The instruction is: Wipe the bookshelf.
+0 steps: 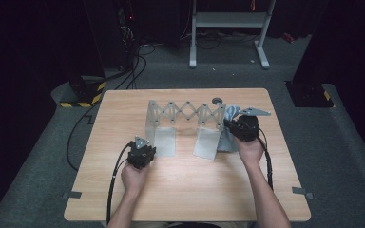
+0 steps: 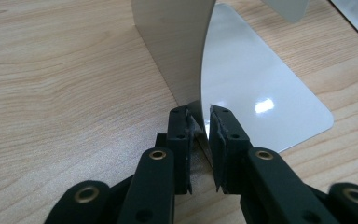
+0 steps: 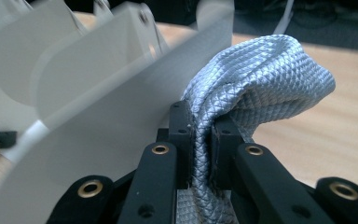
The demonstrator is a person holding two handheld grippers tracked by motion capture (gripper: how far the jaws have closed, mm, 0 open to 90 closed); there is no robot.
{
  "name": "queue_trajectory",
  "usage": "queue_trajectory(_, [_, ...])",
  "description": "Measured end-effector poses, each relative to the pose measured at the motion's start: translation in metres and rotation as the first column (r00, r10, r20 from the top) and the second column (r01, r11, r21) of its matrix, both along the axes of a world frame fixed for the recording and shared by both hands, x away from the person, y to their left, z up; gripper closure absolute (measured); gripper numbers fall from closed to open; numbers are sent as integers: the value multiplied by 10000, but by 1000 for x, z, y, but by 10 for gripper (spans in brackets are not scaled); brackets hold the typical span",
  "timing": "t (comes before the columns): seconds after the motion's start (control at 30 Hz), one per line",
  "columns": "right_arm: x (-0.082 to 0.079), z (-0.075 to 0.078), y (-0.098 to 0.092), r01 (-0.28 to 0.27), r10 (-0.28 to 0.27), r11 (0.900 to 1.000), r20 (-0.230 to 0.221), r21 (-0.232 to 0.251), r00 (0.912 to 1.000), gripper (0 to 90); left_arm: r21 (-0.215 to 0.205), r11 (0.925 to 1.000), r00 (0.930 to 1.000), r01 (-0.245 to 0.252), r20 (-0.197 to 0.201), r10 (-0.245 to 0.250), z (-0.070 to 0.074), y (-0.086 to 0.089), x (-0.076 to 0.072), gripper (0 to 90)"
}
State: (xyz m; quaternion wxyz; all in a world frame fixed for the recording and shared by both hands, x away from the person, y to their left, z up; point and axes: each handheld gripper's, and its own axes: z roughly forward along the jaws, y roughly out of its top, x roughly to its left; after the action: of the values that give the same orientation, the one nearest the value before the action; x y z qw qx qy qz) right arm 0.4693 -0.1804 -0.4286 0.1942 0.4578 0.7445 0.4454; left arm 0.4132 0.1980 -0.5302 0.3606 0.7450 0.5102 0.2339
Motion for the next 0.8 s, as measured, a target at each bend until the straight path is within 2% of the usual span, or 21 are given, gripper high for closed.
queue_trajectory(0.23, [13, -39, 2, 347, -365, 9992, -1046, -182, 9938, 831, -170, 9999, 10000, 18, -82, -19, 0, 2, 1, 783])
queue_trajectory(0.43, [22, -68, 1, 409, -422, 9991, -1710, -112, 9844, 830, -296, 9995, 9998, 99, -141, -103, 0, 3, 1, 781])
queue_trajectory(0.53, [24, -76, 0, 350, -369, 9993, -1928, -133, 9805, 830, -328, 9994, 9999, 73, -153, -78, 0, 2, 1, 781])
queue_trajectory(0.67, [25, -80, -2, 244, -234, 9997, -1987, 24, 9798, 830, -290, 9996, 9999, 58, -131, -62, 0, 2, 1, 782])
queue_trajectory(0.73, [25, -78, -3, 178, -152, 9998, -1890, 121, 9819, 830, -283, 9996, 9999, 54, -134, -58, 0, 2, 0, 783])
queue_trajectory(0.8, [24, -72, -5, 87, -27, 9993, -1601, 370, 9871, 830, -285, 9996, 9999, 49, -135, -53, 0, 2, 0, 783])
